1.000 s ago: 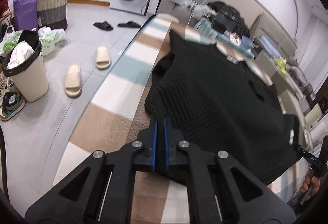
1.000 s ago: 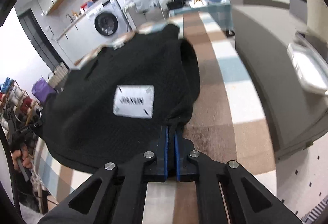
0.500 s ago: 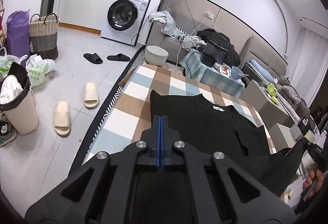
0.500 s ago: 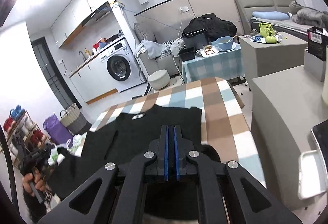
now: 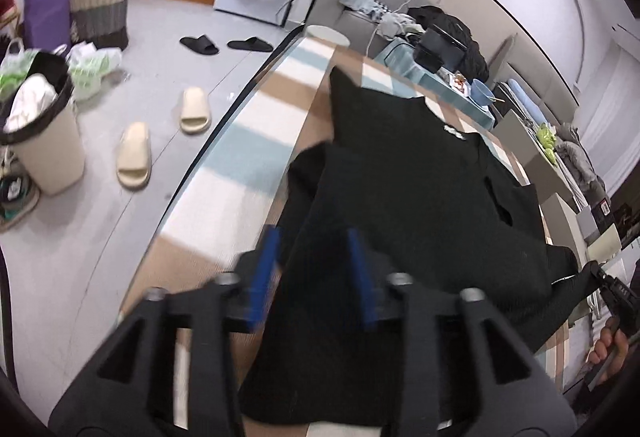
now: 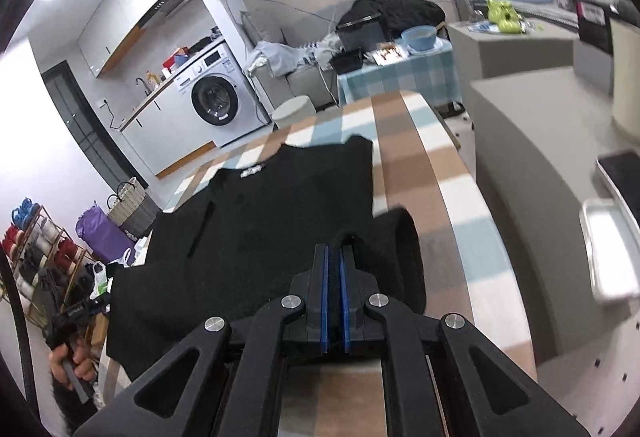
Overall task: Fold small clothes
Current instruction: 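Grasp the folded edge of the sweater with both tools, then lift the folded edge with both tools and fold it toward the collar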
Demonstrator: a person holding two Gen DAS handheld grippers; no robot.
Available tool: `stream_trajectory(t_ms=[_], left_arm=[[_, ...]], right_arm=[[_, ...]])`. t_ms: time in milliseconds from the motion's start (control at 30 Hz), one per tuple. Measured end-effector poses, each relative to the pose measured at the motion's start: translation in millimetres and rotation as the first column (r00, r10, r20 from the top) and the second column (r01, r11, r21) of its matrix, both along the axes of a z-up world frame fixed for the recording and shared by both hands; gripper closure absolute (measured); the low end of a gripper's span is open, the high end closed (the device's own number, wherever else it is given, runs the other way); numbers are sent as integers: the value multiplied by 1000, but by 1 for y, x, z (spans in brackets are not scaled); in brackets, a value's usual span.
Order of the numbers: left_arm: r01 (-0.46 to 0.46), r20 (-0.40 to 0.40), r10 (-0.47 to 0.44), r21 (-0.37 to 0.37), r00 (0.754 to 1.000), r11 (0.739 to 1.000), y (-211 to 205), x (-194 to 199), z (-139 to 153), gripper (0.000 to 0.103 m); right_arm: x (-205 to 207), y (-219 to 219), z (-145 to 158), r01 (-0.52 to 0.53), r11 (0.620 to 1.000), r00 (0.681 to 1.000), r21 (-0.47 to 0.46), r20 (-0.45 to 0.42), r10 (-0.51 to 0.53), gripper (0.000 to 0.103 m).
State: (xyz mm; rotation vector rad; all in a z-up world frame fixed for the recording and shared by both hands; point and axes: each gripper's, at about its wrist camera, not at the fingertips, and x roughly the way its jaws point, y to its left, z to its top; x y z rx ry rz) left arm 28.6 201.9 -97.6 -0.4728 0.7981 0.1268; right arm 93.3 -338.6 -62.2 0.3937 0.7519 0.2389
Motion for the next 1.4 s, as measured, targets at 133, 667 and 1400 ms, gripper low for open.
stream_trajectory(t_ms=[133,667,1400], left_arm=[[45,-27,-45,1,999,999,-9,-14,-13,51],[103,-135,-97,35,986,994,-18,-26,-29,51],[68,25,-70,61,997,996,-21,-27,9,100]], right_arm=[[-7,-4,-11,-11,1000,999,7,-37,11,98],[-38,-24,-52,-166,984,958,61,-226,176,60],[-1,-31,-56,-100,974,974,203,-180,137,97]])
